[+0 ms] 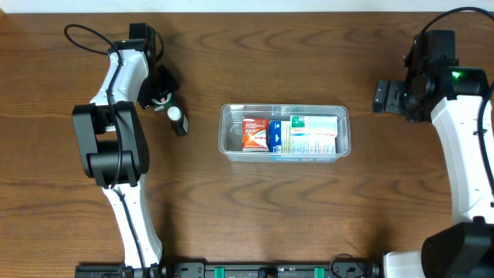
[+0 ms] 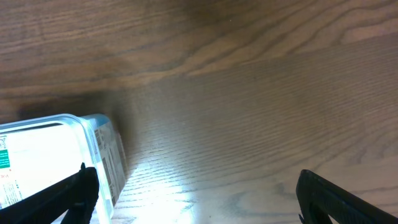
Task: Pack container
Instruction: 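Lower the left gripper onto the green Zam-Buk box and grasp it, then lift the Zam-Buk box and carry it over the container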
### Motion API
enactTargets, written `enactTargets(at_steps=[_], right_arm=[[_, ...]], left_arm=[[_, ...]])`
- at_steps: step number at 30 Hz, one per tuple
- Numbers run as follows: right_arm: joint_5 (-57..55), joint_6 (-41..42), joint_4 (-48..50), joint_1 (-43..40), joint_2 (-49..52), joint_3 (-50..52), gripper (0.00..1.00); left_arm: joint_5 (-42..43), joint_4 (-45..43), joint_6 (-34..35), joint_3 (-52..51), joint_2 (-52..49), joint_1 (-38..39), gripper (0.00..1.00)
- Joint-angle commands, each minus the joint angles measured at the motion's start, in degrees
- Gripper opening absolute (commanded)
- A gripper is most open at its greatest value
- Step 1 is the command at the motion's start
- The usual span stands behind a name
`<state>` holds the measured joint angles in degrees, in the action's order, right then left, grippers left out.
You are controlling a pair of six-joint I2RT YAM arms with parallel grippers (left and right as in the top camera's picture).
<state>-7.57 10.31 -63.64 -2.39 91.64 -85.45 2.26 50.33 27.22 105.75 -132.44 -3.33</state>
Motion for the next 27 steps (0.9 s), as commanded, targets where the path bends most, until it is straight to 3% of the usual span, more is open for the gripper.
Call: enactTargets(at_steps=[1,27], right_arm=[[-0.8,1.0,-0.1,-0.3,-1.3,-0.9,0.99],[-0.8,1.0,-0.1,-0.3,-1.3,-0.9,0.99]], left_arm=[[-1.7,0.2,0.3,-0.7,-0.3,-0.1,0.64],[-1.4,7.6,-6.9,1.3,5.9,-0.2,0.64]])
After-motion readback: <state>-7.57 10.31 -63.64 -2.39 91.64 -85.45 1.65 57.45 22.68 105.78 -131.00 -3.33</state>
